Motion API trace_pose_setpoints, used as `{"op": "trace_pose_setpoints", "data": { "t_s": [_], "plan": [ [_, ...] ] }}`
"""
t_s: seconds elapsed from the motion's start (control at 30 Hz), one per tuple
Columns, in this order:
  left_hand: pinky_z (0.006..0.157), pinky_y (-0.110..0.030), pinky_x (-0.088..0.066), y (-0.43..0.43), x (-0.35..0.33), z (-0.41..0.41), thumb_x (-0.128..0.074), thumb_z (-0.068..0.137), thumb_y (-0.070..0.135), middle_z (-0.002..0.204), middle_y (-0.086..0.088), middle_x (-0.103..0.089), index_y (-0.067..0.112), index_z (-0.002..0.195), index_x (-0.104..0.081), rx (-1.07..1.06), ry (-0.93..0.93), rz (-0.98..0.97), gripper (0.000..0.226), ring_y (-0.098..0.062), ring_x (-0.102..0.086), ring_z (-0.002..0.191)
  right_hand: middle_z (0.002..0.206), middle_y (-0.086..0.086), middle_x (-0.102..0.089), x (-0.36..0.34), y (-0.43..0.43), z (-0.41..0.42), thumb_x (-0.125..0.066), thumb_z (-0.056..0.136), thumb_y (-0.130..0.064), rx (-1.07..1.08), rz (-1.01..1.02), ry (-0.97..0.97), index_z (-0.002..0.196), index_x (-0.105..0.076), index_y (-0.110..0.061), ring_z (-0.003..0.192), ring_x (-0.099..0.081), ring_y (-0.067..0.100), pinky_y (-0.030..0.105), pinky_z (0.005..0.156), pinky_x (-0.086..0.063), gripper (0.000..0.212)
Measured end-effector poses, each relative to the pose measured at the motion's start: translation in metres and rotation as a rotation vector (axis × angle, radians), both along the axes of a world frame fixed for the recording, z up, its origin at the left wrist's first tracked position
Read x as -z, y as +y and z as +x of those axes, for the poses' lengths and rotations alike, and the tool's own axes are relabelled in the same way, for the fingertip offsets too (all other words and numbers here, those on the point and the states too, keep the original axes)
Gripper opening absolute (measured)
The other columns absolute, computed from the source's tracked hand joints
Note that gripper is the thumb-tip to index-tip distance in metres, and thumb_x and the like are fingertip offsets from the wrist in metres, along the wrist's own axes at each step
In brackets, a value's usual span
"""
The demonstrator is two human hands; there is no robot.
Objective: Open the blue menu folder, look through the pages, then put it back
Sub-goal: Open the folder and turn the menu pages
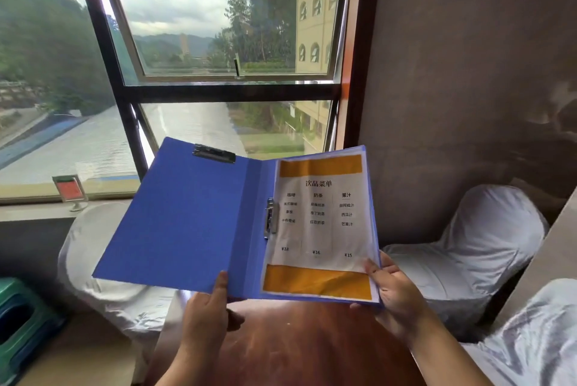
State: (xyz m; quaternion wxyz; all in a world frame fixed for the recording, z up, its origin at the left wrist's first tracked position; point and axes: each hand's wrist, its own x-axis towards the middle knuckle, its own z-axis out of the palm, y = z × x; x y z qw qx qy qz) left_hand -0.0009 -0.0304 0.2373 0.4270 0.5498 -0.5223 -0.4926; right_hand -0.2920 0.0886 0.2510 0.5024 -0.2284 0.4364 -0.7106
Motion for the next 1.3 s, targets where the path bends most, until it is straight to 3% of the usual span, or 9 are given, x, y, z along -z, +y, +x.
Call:
{"op": "trace_pose_setpoints", "data": {
  "t_s": [0.13,0.27,0.37,0.5,0.63,0.83,0.97,1.1,1.3],
  "plan": [
    [0.053,-0.033,-0.052,0.005,-0.004,0.001,-0.036,0.099,0.069,0.056,-0.001,-0.075,0.011,0.055,-0.076,0.04,-0.24,0.003,0.083,-0.029,-0.07,0.049,0.106,0.023,-0.08,0.003,-0.003,-0.002,-0.067,0.09,-0.021,0.012,-0.019,-0.039,0.119,-0.072,-0.011,0.067,-0.079,0.039,0.047,0.035,-0.062,0.031],
    [0.05,-0.032,-0.037,0.014,-0.009,-0.011,-0.039,0.089,0.074,0.048,0.005,-0.052,0.023,0.051,-0.048,-0.021,-0.606,-0.576,0.064,-0.014,-0.051,0.052,0.11,0.022,-0.082,0.003,-0.008,0.005,-0.068,0.09,-0.025,0.002,-0.02,-0.048,0.106,-0.084,-0.021,0.081,-0.079,0.043,0.051,0.04,-0.064,0.023],
    [0.069,-0.034,-0.049,0.019,-0.02,-0.042,-0.059,0.085,0.068,0.085,0.012,-0.064,0.031,0.087,-0.069,0.063,-0.633,-0.953,0.038,-0.016,-0.059,0.081,0.107,0.022,-0.083,0.002,-0.014,0.017,-0.068,0.089,-0.026,-0.002,-0.021,-0.064,0.115,-0.079,-0.018,0.08,-0.08,0.044,0.053,0.04,-0.064,0.029],
    [0.096,-0.046,-0.051,0.023,-0.025,-0.074,-0.048,0.075,0.09,0.122,0.007,-0.058,0.034,0.134,-0.059,0.171,-0.863,-0.903,0.081,-0.021,-0.052,0.113,0.105,0.022,-0.083,0.001,-0.018,0.034,-0.066,0.09,-0.03,-0.021,-0.029,-0.047,0.1,-0.086,-0.021,0.076,-0.08,0.041,0.05,0.047,-0.066,0.024],
    [0.092,-0.043,-0.052,0.023,-0.021,-0.08,-0.051,0.078,0.085,0.115,0.011,-0.059,0.044,0.12,-0.063,0.143,-0.822,-0.935,0.06,-0.018,-0.05,0.109,0.117,0.025,-0.08,0.002,-0.016,0.032,-0.066,0.093,-0.032,-0.021,-0.023,-0.071,0.116,-0.079,-0.017,0.085,-0.079,0.045,0.055,0.051,-0.066,0.03],
    [0.07,-0.041,-0.052,0.015,-0.034,-0.075,-0.06,0.091,0.042,0.084,0.007,-0.069,0.026,0.083,-0.071,0.154,-0.736,-1.103,0.021,-0.027,-0.064,0.079,0.12,0.026,-0.079,0.006,-0.013,0.025,-0.063,0.097,-0.035,0.004,-0.019,-0.071,0.125,-0.077,-0.02,0.097,-0.078,0.05,0.06,0.061,-0.066,0.035],
    [0.062,-0.018,-0.043,0.008,-0.045,-0.061,-0.059,0.097,0.036,0.072,0.011,-0.066,0.029,0.082,-0.063,-0.002,-0.245,-0.726,0.018,-0.006,-0.058,0.067,0.118,0.023,-0.079,0.003,-0.008,0.012,-0.069,0.093,-0.036,0.055,-0.031,-0.035,0.124,-0.078,-0.022,0.097,-0.079,0.045,0.067,0.074,-0.064,0.035],
    [0.054,-0.033,-0.041,-0.01,-0.042,-0.038,-0.054,0.106,0.031,0.058,0.002,-0.056,0.018,0.082,-0.056,-0.166,0.341,-0.238,0.028,-0.02,-0.047,0.055,0.124,0.024,-0.078,-0.001,-0.003,-0.002,-0.063,0.096,-0.033,0.065,-0.051,-0.055,0.117,-0.082,-0.025,0.098,-0.079,0.045,0.077,0.088,-0.055,0.029],
    [0.069,-0.043,-0.048,-0.014,-0.031,-0.014,-0.054,0.104,0.043,0.083,-0.008,-0.065,0.023,0.087,-0.054,-0.313,0.257,-0.1,0.026,-0.034,-0.06,0.075,0.129,0.023,-0.077,-0.007,-0.002,-0.004,-0.062,0.098,-0.032,0.049,-0.079,-0.073,0.121,-0.081,-0.025,0.106,-0.077,0.049,0.092,0.104,-0.03,0.031]
  ]
}}
